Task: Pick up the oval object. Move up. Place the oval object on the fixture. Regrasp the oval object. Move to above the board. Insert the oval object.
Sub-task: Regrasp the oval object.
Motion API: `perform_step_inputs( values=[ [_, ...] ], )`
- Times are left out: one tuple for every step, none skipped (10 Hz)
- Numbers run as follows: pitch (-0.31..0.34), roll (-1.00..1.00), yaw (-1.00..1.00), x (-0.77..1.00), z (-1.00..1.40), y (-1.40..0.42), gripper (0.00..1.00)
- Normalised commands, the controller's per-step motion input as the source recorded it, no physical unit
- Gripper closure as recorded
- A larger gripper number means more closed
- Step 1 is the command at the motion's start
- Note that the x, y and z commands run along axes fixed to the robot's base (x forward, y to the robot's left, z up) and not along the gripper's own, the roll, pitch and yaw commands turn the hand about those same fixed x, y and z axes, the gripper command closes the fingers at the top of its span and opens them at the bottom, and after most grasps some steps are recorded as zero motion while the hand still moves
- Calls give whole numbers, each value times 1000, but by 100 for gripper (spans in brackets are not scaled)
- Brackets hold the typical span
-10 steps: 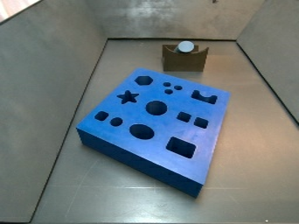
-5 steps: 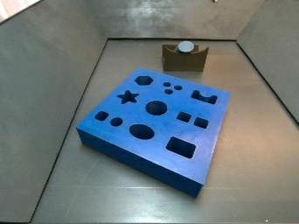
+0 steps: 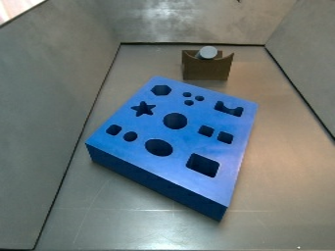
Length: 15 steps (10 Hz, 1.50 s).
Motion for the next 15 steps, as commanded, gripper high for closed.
perform_step_inputs(
  values=[
    [24,1000,27,5,14,-19,0],
    [30,1000,29,18,3,-21,0],
    [42,1000,33,38,-10,-23,0],
    [57,1000,37,55,-16,-26,0],
    [65,1000,41,64,-17,-28,0],
    [87,1000,49,81,-19,-32,0],
    [101,1000,55,89,-20,-33,0],
    [142,1000,78,108,-21,-38,0],
    [161,1000,91,115,-18,-40,0],
    [203,1000,130,125,-23,-48,0],
    [218,935,165,131,-25,-47,0],
    [194,699,195,144,-25,-50,0],
    [179,581,209,149,-25,-52,0],
    [145,357,227,162,-21,-50,0],
    [115,250,232,161,-13,-37,0]
  ],
)
